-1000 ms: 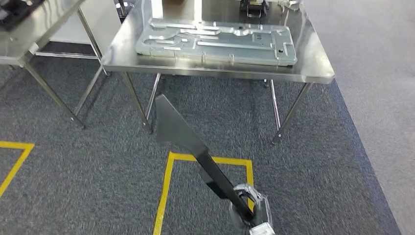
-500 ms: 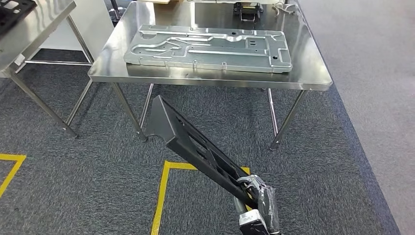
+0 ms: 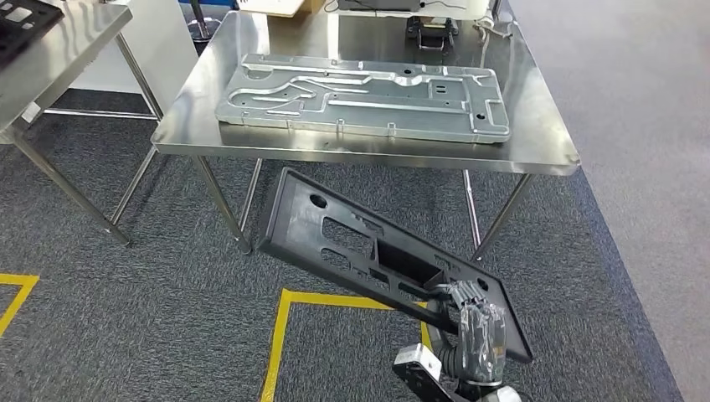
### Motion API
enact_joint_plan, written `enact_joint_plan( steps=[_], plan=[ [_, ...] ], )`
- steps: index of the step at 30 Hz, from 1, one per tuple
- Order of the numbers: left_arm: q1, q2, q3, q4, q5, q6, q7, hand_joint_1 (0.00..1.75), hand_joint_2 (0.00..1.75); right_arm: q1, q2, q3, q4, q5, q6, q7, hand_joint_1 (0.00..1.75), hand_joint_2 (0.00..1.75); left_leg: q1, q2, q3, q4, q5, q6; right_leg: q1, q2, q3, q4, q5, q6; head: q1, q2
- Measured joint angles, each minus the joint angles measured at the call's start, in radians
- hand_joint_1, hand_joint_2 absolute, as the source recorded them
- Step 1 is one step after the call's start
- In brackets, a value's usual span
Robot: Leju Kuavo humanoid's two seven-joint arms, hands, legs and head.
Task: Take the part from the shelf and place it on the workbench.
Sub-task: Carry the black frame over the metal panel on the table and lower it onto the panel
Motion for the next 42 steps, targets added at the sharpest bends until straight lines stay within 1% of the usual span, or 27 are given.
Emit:
enact_joint_plan(
  steps=[2,3,5,6,8,9,10,11,12,13,15,16,19,21,23,25,26,27,29,31,34,36,37,39,40,41,42],
  plan=[
    [-0.004,0.0,0.0,0.0,-0.006,-0.001,-0.001,0.0,0.0,-0.025,0.0,-0.023,0.01,0.037,0.014,0.018,1.75,1.75,-0.002,0.001,0.012,0.0,-0.002,-0.016,0.004,0.0,0.006,-0.017,-0.007,-0.016,0.0,0.0],
    [-0.006,0.001,0.0,0.0,-0.008,-0.002,-0.001,0.0,0.0,-0.037,0.0,-0.033,0.017,0.05,0.022,0.026,1.75,1.75,-0.002,0.002,0.018,0.002,-0.003,-0.023,0.002,0.002,0.014,-0.022,0.0,-0.025,0.0,0.0],
    [-0.01,0.004,-0.001,0.0,-0.014,-0.004,-0.002,0.0,0.0,-0.069,0.0,-0.047,0.033,0.064,0.044,0.039,1.75,1.75,0.0,0.003,0.007,0.047,-0.016,-0.032,0.001,0.003,0.032,-0.027,0.001,-0.041,0.0,0.0],
    [-0.013,0.005,-0.001,0.0,-0.016,-0.005,-0.003,0.0,0.0,-0.086,-0.001,-0.052,0.042,0.066,0.059,0.043,1.75,1.75,0.001,0.003,-0.016,0.091,-0.034,-0.033,0.001,0.003,0.04,-0.027,-0.002,-0.046,0.0,0.0],
    [-0.015,0.007,-0.001,0.0,-0.02,-0.009,-0.003,0.0,0.0,-0.119,-0.002,-0.058,0.066,0.072,0.091,0.052,1.75,1.75,0.002,0.003,-0.092,0.21,-0.085,-0.033,0.006,0.003,0.051,-0.027,-0.014,-0.052,0.0,0.0],
    [-0.014,0.008,-0.001,0.0,-0.022,-0.01,-0.003,0.0,0.0,-0.134,-0.003,-0.06,0.081,0.079,0.105,0.058,1.75,1.75,0.002,0.003,-0.128,0.251,-0.103,-0.033,0.008,0.004,0.057,-0.027,-0.02,-0.053,0.0,0.0],
    [-0.013,0.01,-0.001,0.0,-0.025,-0.012,-0.002,0.0,0.0,-0.148,-0.004,-0.061,0.097,0.09,0.117,0.065,1.75,1.75,0.002,0.003,-0.153,0.266,-0.106,-0.033,0.011,0.005,0.066,-0.027,-0.028,-0.054,0.0,0.0],
    [-0.012,0.012,-0.002,0.0,-0.027,-0.013,-0.002,0.0,0.0,-0.162,-0.005,-0.062,0.113,0.103,0.126,0.073,1.75,1.75,0.001,0.003,-0.161,0.246,-0.088,-0.031,0.013,0.006,0.076,-0.027,-0.036,-0.053,-0.001,0.0],
    [-0.011,0.013,-0.002,0.0,-0.03,-0.014,-0.002,0.0,0.0,-0.176,-0.006,-0.062,0.127,0.114,0.133,0.08,1.75,1.75,-0.001,0.003,-0.155,0.195,-0.049,-0.026,0.014,0.006,0.088,-0.027,-0.044,-0.052,0.0,0.0],
    [-0.01,0.015,-0.002,0.0,-0.031,-0.015,-0.002,0.0,0.0,-0.19,-0.007,-0.062,0.141,0.123,0.137,0.085,1.75,1.75,-0.003,0.004,-0.143,0.135,0.006,-0.018,0.015,0.005,0.098,-0.027,-0.053,-0.051,0.0,0.0],
    [-0.01,0.018,-0.002,0.0,-0.033,-0.017,-0.001,0.0,0.0,-0.214,-0.008,-0.063,0.165,0.137,0.142,0.091,1.75,1.75,-0.014,0.005,-0.127,0.05,0.073,-0.006,0.015,0.006,0.112,-0.029,-0.067,-0.043,-0.001,0.0],
    [-0.01,0.019,-0.002,0.0,-0.034,-0.017,0.0,0.0,0.0,-0.223,-0.008,-0.063,0.175,0.145,0.145,0.096,1.75,1.75,-0.018,0.005,-0.126,0.034,0.087,0.0,0.014,0.007,0.117,-0.029,-0.07,-0.038,-0.001,0.0],
    [-0.014,0.022,-0.005,0.0,-0.038,-0.018,0.001,0.0,0.0,-0.252,-0.01,-0.063,0.208,0.181,0.162,0.11,1.75,1.75,-0.018,0.003,-0.103,0.013,0.085,0.015,0.013,0.008,0.124,-0.009,-0.069,-0.021,-0.001,0.0],
    [-0.02,0.022,-0.008,0.0,-0.043,-0.019,0.004,0.0,0.0,-0.28,-0.011,-0.062,0.235,0.202,0.175,0.117,1.75,1.75,-0.013,0.002,-0.079,0.001,0.081,0.023,0.011,0.007,0.084,0.064,-0.079,-0.01,-0.001,0.0],
    [-0.026,0.023,-0.012,0.0,-0.047,-0.021,0.008,0.0,0.0,-0.308,-0.011,-0.059,0.267,0.214,0.188,0.122,1.75,1.75,-0.011,0.001,-0.065,-0.002,0.071,0.028,0.005,0.007,0.005,0.175,-0.117,0.001,-0.001,0.0],
    [-0.028,0.023,-0.017,0.0,-0.049,-0.022,0.011,0.0,0.0,-0.327,-0.011,-0.052,0.302,0.22,0.203,0.128,1.75,1.75,-0.01,-0.001,-0.047,-0.002,0.054,0.026,-0.001,0.006,-0.062,0.233,-0.143,0.009,-0.001,0.0],
    [-0.028,0.023,-0.02,0.0,-0.05,-0.023,0.013,0.0,0.0,-0.335,-0.011,-0.048,0.318,0.222,0.211,0.132,1.75,1.75,-0.008,-0.003,-0.035,-0.002,0.045,0.023,-0.003,0.005,-0.076,0.222,-0.133,0.011,-0.001,0.0],
    [-0.028,0.023,-0.021,0.0,-0.051,-0.024,0.014,0.0,0.0,-0.342,-0.011,-0.043,0.332,0.223,0.217,0.134,1.75,1.75,-0.006,-0.005,-0.02,-0.002,0.034,0.019,-0.005,0.004,-0.076,0.181,-0.101,0.011,-0.001,0.0],
    [-0.029,0.023,-0.024,0.0,-0.051,-0.026,0.017,0.0,0.0,-0.362,-0.012,-0.032,0.355,0.227,0.225,0.139,1.75,1.75,-0.004,-0.007,0.006,-0.002,0.011,0.009,-0.005,0.002,-0.057,0.063,-0.001,0.006,-0.001,0.0],
    [-0.034,0.023,-0.026,0.0,-0.053,-0.029,0.019,0.0,0.0,-0.384,-0.012,-0.02,0.374,0.234,0.231,0.146,1.75,1.75,-0.004,-0.007,0.021,-0.007,-0.008,-0.005,0.001,0.0,-0.045,-0.003,0.055,-0.005,-0.001,0.0],
    [-0.039,0.023,-0.027,0.0,-0.054,-0.031,0.021,0.0,0.0,-0.408,-0.013,-0.004,0.39,0.246,0.236,0.157,1.75,1.75,-0.004,-0.006,0.033,0.005,-0.003,-0.026,0.003,0.003,-0.022,-0.021,0.047,-0.03,-0.001,0.0],
    [-0.041,0.024,-0.027,0.0,-0.055,-0.031,0.021,0.0,0.0,-0.43,-0.014,0.006,0.4,0.255,0.242,0.161,1.75,1.75,-0.002,-0.002,0.003,0.077,-0.001,-0.032,0.001,0.004,0.005,-0.031,0.034,-0.046,-0.001,0.0],
    [-0.043,0.024,-0.027,0.0,-0.056,-0.032,0.022,0.0,0.0,-0.444,-0.014,0.012,0.405,0.262,0.249,0.163,1.75,1.75,-0.001,0.0,-0.033,0.134,-0.013,-0.034,0.002,0.005,0.016,-0.034,0.026,-0.051,-0.001,0.0],
    [-0.045,0.026,-0.028,0.0,-0.059,-0.035,0.024,0.0,0.0,-0.474,-0.014,0.028,0.416,0.278,0.267,0.169,1.75,1.75,-0.001,0.001,-0.12,0.244,-0.064,-0.035,0.005,0.007,0.037,-0.035,0.007,-0.057,-0.001,0.0],
    [-0.044,0.026,-0.028,0.0,-0.061,-0.036,0.025,0.0,0.0,-0.486,-0.014,0.036,0.422,0.285,0.276,0.171,1.75,1.75,-0.002,0.001,-0.154,0.27,-0.087,-0.035,0.007,0.008,0.05,-0.035,-0.003,-0.057,-0.001,0.0],
    [-0.044,0.027,-0.029,0.0,-0.062,-0.037,0.026,0.0,0.0,-0.498,-0.014,0.043,0.428,0.291,0.282,0.174,1.75,1.75,-0.002,0.001,-0.176,0.267,-0.094,-0.033,0.009,0.009,0.065,-0.035,-0.016,-0.058,-0.001,0.0],
    [-0.043,0.027,-0.029,0.0,-0.063,-0.038,0.026,0.0,0.0,-0.507,-0.014,0.05,0.433,0.295,0.287,0.175,1.75,1.75,-0.003,0.001,-0.185,0.235,-0.075,-0.029,0.012,0.009,0.082,-0.035,-0.028,-0.058,-0.001,0.0]
  ],
)
